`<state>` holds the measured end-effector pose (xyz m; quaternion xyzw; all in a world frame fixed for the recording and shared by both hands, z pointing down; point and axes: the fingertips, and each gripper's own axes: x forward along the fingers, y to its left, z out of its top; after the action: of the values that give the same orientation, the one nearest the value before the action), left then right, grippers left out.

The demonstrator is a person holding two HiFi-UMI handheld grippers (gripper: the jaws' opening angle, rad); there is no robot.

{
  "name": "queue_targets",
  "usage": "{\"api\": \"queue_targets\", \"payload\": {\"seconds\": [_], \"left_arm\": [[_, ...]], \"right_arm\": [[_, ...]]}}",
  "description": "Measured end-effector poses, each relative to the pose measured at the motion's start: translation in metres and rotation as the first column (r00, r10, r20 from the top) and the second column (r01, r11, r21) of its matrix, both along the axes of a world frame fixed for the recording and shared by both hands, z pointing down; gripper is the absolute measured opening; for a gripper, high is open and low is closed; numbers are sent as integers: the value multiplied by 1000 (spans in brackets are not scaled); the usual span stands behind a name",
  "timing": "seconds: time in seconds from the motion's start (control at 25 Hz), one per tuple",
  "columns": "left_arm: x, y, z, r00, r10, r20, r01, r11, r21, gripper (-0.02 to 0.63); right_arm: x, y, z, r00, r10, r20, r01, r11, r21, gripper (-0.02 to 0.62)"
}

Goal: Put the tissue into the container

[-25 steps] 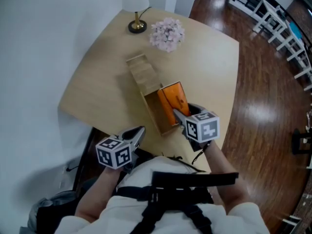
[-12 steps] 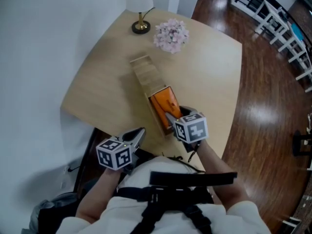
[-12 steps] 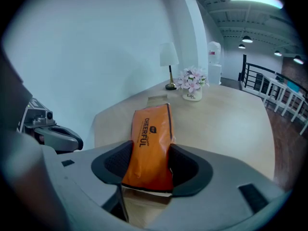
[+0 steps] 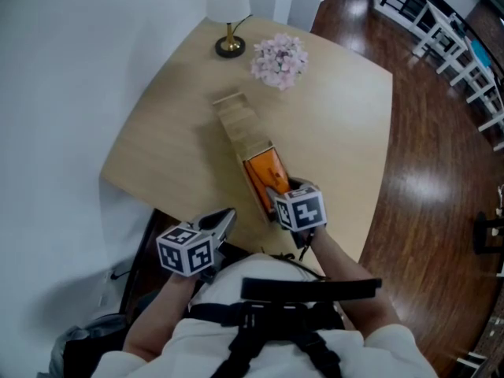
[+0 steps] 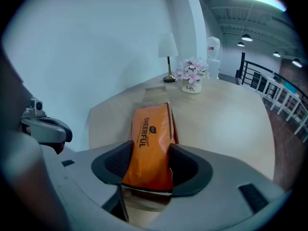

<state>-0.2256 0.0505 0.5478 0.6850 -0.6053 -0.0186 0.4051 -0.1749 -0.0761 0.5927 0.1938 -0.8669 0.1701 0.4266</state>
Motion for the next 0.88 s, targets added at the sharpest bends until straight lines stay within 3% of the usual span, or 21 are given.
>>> {"api": "queue_targets", "payload": {"seconds": [0.44,0.72,0.88], "left_arm": [[-1,-1,4,1000,10,-2,-10,1000,-8,28],[3,-3,1,1000,28,10,-28,1000,-5,28],[4,-3,-1,999,38,15,-38,999,-3,28]], "right_arm": [[-5,1,43,992,-9,-125,2,998,-61,256],[-15,21,43,993,-36,-114,18,988,-152,275],[-16,20,32,995,-45,-86,37,994,-101,341]]}}
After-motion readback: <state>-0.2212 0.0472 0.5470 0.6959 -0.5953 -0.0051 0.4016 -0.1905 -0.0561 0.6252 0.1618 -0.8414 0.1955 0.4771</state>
